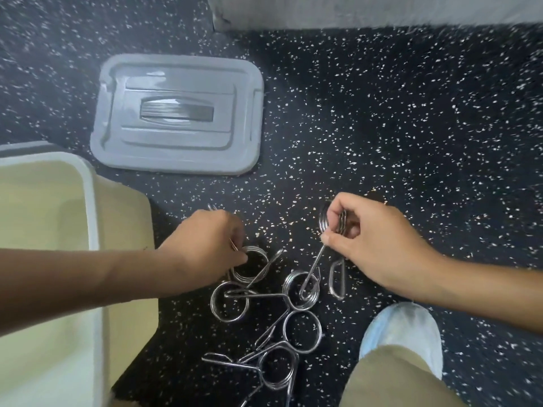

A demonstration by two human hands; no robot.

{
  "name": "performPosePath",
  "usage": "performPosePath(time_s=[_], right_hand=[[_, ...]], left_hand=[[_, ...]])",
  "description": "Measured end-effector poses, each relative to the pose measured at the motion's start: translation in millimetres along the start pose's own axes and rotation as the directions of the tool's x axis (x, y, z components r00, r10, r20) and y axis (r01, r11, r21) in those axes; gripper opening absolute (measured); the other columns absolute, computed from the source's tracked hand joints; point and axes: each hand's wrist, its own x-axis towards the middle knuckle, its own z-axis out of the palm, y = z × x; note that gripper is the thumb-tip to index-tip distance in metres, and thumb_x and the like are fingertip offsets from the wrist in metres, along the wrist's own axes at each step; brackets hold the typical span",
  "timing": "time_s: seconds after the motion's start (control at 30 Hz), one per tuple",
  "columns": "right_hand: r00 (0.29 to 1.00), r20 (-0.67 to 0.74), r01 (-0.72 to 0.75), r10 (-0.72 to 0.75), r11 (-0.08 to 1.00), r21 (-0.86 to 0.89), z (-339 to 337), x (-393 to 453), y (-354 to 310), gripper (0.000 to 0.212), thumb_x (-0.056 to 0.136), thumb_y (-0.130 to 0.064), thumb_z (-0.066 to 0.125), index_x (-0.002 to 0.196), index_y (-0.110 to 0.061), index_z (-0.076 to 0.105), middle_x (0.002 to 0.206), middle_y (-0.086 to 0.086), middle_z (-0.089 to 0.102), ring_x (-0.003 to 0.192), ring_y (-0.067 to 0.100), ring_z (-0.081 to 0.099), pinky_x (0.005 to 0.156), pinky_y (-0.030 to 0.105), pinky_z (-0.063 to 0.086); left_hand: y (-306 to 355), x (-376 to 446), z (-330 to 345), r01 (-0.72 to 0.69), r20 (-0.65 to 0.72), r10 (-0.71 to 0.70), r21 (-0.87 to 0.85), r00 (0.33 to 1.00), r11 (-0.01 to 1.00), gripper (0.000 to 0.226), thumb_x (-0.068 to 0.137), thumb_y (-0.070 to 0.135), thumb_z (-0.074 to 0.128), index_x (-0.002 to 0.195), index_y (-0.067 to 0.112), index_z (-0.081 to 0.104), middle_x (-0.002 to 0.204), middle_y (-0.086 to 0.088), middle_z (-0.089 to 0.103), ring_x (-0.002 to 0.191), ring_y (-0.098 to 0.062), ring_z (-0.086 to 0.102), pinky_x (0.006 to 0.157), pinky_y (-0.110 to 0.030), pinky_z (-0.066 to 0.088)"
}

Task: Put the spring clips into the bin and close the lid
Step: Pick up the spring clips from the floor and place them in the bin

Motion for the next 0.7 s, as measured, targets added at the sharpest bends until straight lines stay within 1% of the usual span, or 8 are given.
performPosePath(time_s=[0.17,0.27,0.37,0.43,0.5,0.6,0.67,0.7], right_hand=[[0.999,0.006,0.034,-0.034,0.999,0.031,-3.4,-3.2,-7.4,0.019,0.09,-0.019,0.071,0.083,-0.028,0.055,0.069,-0.009,0.066,0.046,0.008,0.046,0.052,0.031,0.046],[0.999,-0.002,0.046,-0.046,0.998,0.041,-11.0,-8.0,-13.3,0.019,0.091,-0.014,0.068,0.083,-0.026,0.054,0.064,-0.007,0.062,0.044,0.009,0.041,0.047,0.03,0.043],[1.0,-0.005,0.028,-0.028,0.998,0.063,-19.6,-15.1,-15.3,0.019,0.093,-0.011,0.062,0.084,-0.026,0.053,0.061,-0.003,0.058,0.044,0.012,0.04,0.041,0.032,0.041],[1.0,-0.014,0.021,-0.02,0.997,0.069,-25.3,-19.5,-16.4,0.022,0.094,-0.009,0.061,0.083,-0.026,0.052,0.062,-0.001,0.059,0.047,0.011,0.039,0.042,0.03,0.04],[1.0,-0.02,0.01,-0.008,0.997,0.082,-29.4,-22.2,-17.1,0.025,0.094,-0.005,0.059,0.082,-0.026,0.052,0.067,-0.003,0.063,0.049,0.009,0.039,0.044,0.025,0.038],[1.0,-0.017,-0.013,0.015,0.996,0.085,-35.9,-26.7,-21.5,0.026,0.094,-0.002,0.054,0.084,-0.026,0.051,0.083,0.0,0.071,0.05,0.008,0.039,0.046,0.026,0.039],[1.0,-0.018,-0.014,0.016,0.996,0.084,-39.3,-28.1,-26.4,0.026,0.093,0.0,0.052,0.085,-0.025,0.052,0.088,0.001,0.072,0.048,0.006,0.038,0.046,0.027,0.039],[1.0,-0.016,-0.011,0.012,0.996,0.088,-40.2,-28.5,-28.9,0.027,0.093,0.001,0.051,0.085,-0.025,0.053,0.088,-0.001,0.072,0.046,0.006,0.037,0.044,0.025,0.037]], left_hand=[[-0.7,-7.7,-4.2,-0.026,-0.085,0.027,0.012,0.996,1.0,0.015,0.075,0.03,0.082,0.078,0.028,0.067,0.067,0.013,0.063,0.065,-0.003,0.061,0.053,-0.02,0.039],[1.3,-12.2,-12.3,-0.032,-0.142,0.031,-0.004,0.989,0.999,0.02,0.075,0.03,0.081,0.076,0.032,0.061,0.069,0.014,0.063,0.063,0.001,0.058,0.051,-0.016,0.034],[2.7,-14.6,-21.9,-0.057,-0.25,0.052,-0.014,0.967,0.998,0.03,0.074,0.018,0.079,0.072,0.034,0.054,0.068,0.013,0.063,0.061,-0.001,0.056,0.049,-0.02,0.035],[5.6,-17.2,-32.0,-0.077,-0.282,0.067,-0.025,0.957,0.997,0.03,0.076,0.022,0.08,0.073,0.035,0.052,0.07,0.012,0.064,0.06,-0.003,0.055,0.051,-0.026,0.037],[10.6,-21.8,-43.0,-0.096,-0.28,0.076,-0.059,0.957,0.994,0.034,0.074,0.034,0.085,0.072,0.036,0.051,0.073,0.01,0.065,0.063,-0.007,0.058,0.054,-0.03,0.042],[16.6,-38.2,-63.1,-0.133,-0.257,0.087,-0.169,0.963,0.977,0.031,0.072,0.04,0.085,0.076,0.034,0.055,0.071,0.007,0.064,0.062,-0.011,0.057,0.055,-0.034,0.049],[12.6,-52.2,-77.4,-0.141,-0.181,0.102,-0.216,0.978,0.966,0.023,0.076,0.038,0.082,0.08,0.035,0.059,0.071,0.007,0.068,0.061,-0.009,0.06,0.056,-0.036,0.051],[8.1,-59.3,-84.1,-0.147,-0.119,0.119,-0.26,0.986,0.954,0.02,0.078,0.036,0.08,0.081,0.038,0.061,0.075,0.008,0.071,0.065,-0.011,0.064,0.06,-0.041,0.057]])
